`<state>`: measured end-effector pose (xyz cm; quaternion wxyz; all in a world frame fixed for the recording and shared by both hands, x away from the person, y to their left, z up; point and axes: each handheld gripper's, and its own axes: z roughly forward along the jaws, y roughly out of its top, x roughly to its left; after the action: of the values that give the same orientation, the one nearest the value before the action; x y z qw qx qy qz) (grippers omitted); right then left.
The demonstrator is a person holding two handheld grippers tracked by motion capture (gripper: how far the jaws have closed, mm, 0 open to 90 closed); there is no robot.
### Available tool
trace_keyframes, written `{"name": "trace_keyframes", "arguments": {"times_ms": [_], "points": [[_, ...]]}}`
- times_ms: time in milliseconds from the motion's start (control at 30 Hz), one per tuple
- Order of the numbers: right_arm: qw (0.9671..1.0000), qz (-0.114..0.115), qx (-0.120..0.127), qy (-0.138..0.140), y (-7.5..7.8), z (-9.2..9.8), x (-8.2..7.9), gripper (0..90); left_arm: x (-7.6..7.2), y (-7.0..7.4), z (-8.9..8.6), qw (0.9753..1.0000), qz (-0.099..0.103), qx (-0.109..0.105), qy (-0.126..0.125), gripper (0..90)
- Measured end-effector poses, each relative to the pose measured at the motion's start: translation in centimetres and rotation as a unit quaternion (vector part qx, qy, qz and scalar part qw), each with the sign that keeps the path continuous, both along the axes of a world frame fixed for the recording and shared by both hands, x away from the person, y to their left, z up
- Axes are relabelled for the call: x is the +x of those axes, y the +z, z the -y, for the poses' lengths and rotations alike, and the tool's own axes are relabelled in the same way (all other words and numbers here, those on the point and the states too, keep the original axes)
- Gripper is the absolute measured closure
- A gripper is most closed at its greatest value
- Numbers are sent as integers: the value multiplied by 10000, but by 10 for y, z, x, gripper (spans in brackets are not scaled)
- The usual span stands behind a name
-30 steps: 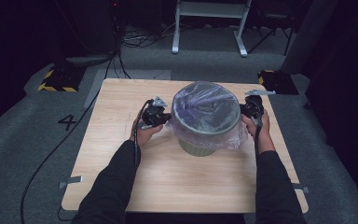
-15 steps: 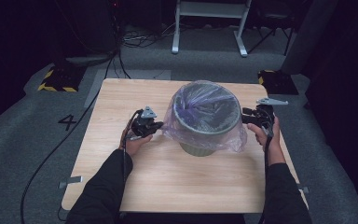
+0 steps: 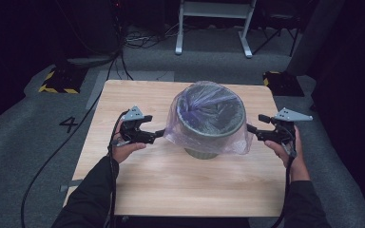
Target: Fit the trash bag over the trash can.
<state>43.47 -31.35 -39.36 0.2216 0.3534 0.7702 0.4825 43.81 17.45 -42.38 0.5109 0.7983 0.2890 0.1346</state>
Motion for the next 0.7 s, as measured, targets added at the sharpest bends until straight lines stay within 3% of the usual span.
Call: {"name": "trace_keyframes", "arguments": {"times_ms": [100,167,300,367,400,433,500,533,567,600,633,667,700], "points": [[9995,69,-112,274,1,-6,-15,279,-17,4,12,9990,129,111,-413,162],[9988,34,25,488,-1,-9,-27,268,-27,4,18,9973,180,216,-675,160],[9976,-48,29,693,-7,-14,-34,267,-40,0,34,9938,286,599,-897,180],[9971,-72,-110,752,-11,-19,-40,258,-42,-2,42,9917,415,872,-844,461],[9962,-71,-176,849,-14,-20,-44,257,-42,-3,45,9909,402,912,-906,486],[9951,-68,-205,960,-17,-21,-51,246,-41,-6,49,9901,455,990,-886,660],[9946,-70,-199,1012,-18,-22,-53,244,-39,-7,51,9894,477,1058,-868,693],[9944,-58,-157,1047,-20,-23,-58,242,-38,-9,53,9892,490,1058,-889,810],[9945,-46,-139,1037,-21,-25,-59,261,-37,-11,53,9893,480,1043,-899,846],[9951,-11,-150,973,-23,-27,-59,366,-36,-12,55,9891,462,1052,-916,885],[9951,-11,-150,973,-23,-27,-59,366,-35,-14,56,9888,466,1084,-917,885],[9951,-1,-183,970,-25,-29,-59,499,-33,-16,56,9889,446,1098,-901,897],[9950,-13,-231,973,-27,-31,-58,550,-32,-18,57,9893,409,1094,-876,898]]}}
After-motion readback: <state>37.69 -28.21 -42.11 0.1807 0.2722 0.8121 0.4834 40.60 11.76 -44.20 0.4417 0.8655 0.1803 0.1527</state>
